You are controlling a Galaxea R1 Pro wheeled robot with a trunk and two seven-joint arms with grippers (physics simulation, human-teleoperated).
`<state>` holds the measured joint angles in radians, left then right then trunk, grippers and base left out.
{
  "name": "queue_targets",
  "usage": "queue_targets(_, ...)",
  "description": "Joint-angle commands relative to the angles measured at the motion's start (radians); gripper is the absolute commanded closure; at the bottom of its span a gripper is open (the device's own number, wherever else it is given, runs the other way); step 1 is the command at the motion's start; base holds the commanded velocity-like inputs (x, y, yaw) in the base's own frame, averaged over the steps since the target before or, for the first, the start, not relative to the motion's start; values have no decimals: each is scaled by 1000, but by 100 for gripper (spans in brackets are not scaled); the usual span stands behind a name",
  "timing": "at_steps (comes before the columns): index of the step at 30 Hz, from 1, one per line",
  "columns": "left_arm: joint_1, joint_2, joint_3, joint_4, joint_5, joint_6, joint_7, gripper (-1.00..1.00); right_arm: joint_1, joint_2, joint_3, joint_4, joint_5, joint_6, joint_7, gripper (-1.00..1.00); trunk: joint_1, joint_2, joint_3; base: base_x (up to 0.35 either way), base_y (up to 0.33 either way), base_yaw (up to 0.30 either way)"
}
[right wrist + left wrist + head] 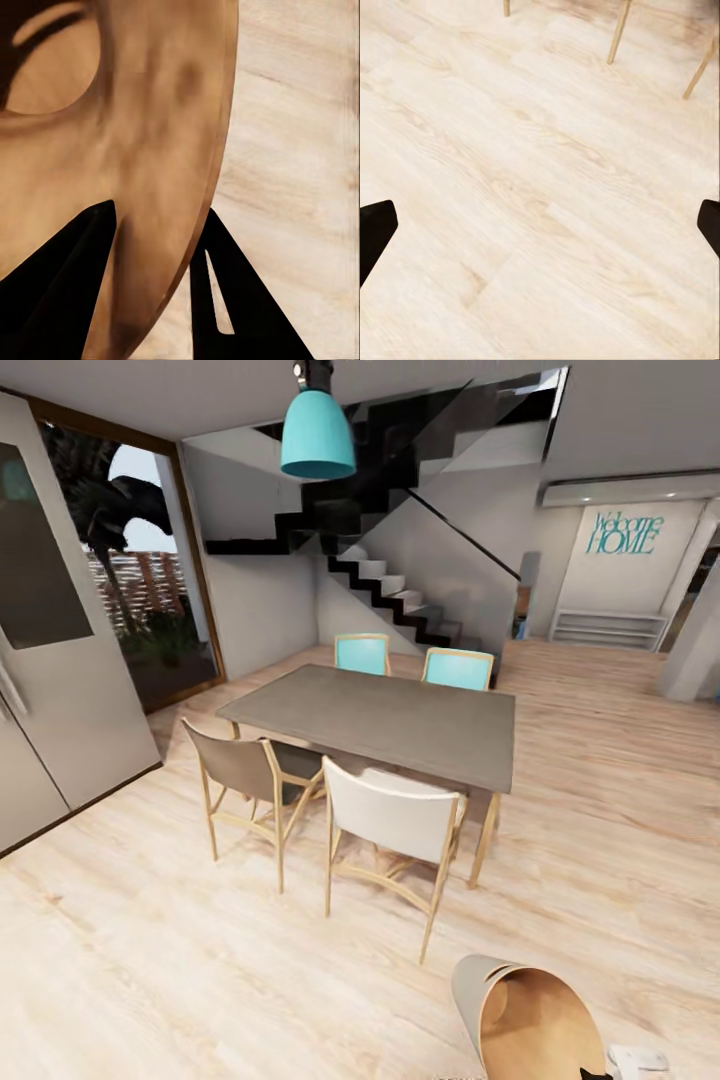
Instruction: Put the three can of soda from the living room inside the tash can in the kitchen.
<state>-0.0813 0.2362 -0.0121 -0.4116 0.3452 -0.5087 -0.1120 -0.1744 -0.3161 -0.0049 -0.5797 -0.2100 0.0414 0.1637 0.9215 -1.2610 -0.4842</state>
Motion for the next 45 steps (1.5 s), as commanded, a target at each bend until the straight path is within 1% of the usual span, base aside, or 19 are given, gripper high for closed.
queue_targets(1,0,0,0,0,0,0,0,-100,0,0,-1,-2,-3,0,0,100,0,0,1,0,-283,-237)
queue_targets(22,0,0,0,1,0,-1,0,-100,0,0,-1,-2,-3,0,0,100,0,0,15,1,-283,-238)
queue_targets(30,0,0,0,1,0,-1,0,-100,0,0,-1,-2,-3,1,1,100,0,0,20,100,-276,-238)
queue_targets(35,0,0,0,1,0,-1,0,-100,0,0,-1,-2,-3,0,1,100,0,0,24,173,-137,-238)
queue_targets(45,0,0,0,1,0,-1,0,-100,0,0,-1,-2,-3,0,1,100,0,0,30,244,-18,-238)
